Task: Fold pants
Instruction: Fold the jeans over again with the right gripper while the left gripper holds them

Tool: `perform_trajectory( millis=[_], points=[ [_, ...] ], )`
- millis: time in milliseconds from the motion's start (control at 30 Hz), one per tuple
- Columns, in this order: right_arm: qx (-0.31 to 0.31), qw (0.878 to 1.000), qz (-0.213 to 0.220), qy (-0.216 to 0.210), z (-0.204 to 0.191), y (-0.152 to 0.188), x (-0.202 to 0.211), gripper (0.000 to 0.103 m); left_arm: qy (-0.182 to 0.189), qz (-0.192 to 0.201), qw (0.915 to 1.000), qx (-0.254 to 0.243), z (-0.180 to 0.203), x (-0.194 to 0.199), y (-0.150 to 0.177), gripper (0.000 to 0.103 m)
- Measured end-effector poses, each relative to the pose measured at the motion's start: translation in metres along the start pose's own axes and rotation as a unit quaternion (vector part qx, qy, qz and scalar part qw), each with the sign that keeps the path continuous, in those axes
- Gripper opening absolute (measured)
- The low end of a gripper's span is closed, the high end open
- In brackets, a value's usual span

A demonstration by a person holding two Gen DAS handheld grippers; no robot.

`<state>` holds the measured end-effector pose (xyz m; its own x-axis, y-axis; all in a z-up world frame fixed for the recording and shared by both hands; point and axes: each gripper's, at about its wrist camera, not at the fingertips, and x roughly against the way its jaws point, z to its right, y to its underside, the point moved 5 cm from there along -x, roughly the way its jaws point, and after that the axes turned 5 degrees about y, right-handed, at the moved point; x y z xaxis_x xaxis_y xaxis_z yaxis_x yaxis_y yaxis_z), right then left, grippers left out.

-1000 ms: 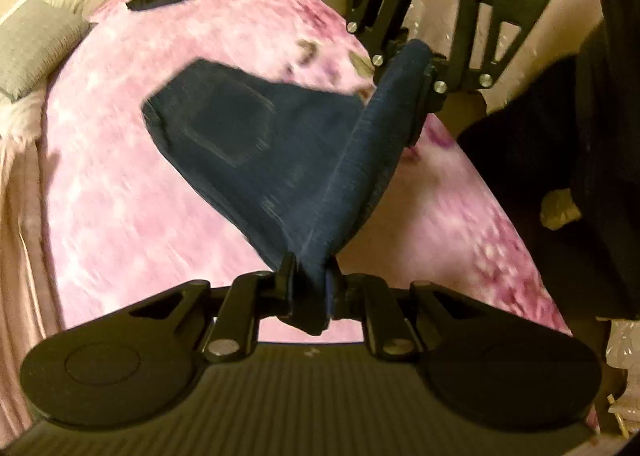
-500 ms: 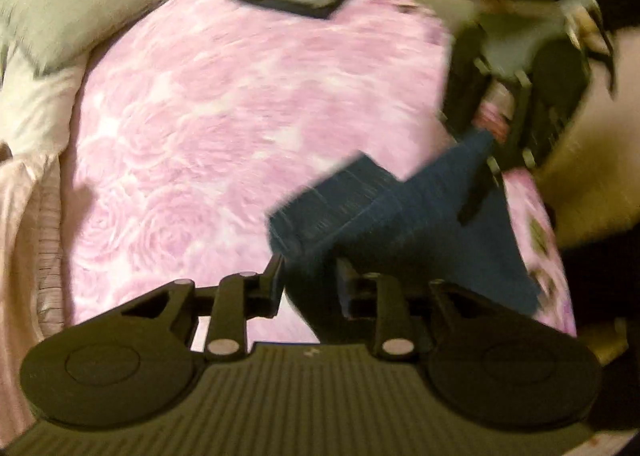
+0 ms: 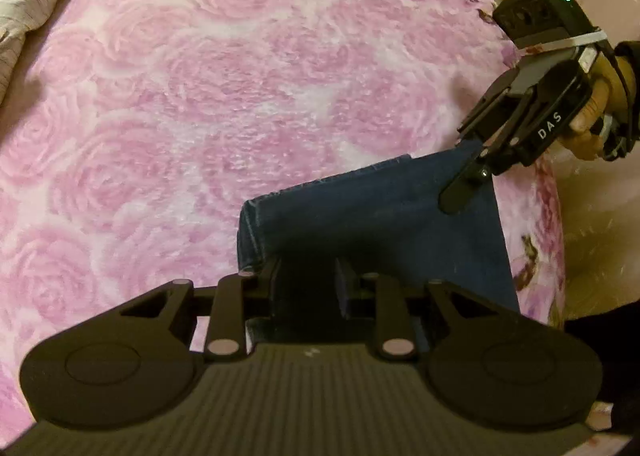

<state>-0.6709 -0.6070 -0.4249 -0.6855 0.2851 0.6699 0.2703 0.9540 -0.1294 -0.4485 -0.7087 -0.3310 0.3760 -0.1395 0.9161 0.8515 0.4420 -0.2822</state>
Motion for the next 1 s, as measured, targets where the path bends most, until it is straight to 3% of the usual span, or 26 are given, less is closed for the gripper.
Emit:
perform_trajectory(
  millis=[67,267,433,567,700,800,1000],
  points=[
    [0.013,1.000,0.001,0.013,0.003,-0.003,-0.006,0.018,-0.006,-0.004,1.0000,0.005,-0.002,-0.010,0.003,0.022],
    [0.007,1.000,0.003,0.006,0.023,-0.020,-0.018,0.016,-0.022,0.000,0.9985,0.049,-0.017,-0.030,0.012,0.021],
    [0.003,0.999,0.035,-0.016,0.005,-0.017,-0.005,0.016,-0.030,0.019,0.9979,0.054,-0.009,-0.020,0.013,0.021],
    [0.015,1.000,0.017,0.019,0.017,-0.025,-0.023,0.016,-0.042,0.002,0.9974,0.059,-0.015,-0.034,0.020,0.021],
    [0.013,1.000,0.014,0.016,0.027,-0.026,-0.025,0.017,-0.050,0.002,0.9970,0.059,-0.014,-0.039,0.018,0.021],
    [0.022,0.998,0.036,0.046,0.018,-0.022,-0.015,0.028,-0.058,0.005,0.9965,0.060,-0.011,-0.032,0.019,0.021],
    [0.005,0.985,0.128,0.118,0.007,0.005,0.024,0.056,-0.078,0.018,0.9944,0.070,-0.002,-0.009,0.038,0.022]
  ],
)
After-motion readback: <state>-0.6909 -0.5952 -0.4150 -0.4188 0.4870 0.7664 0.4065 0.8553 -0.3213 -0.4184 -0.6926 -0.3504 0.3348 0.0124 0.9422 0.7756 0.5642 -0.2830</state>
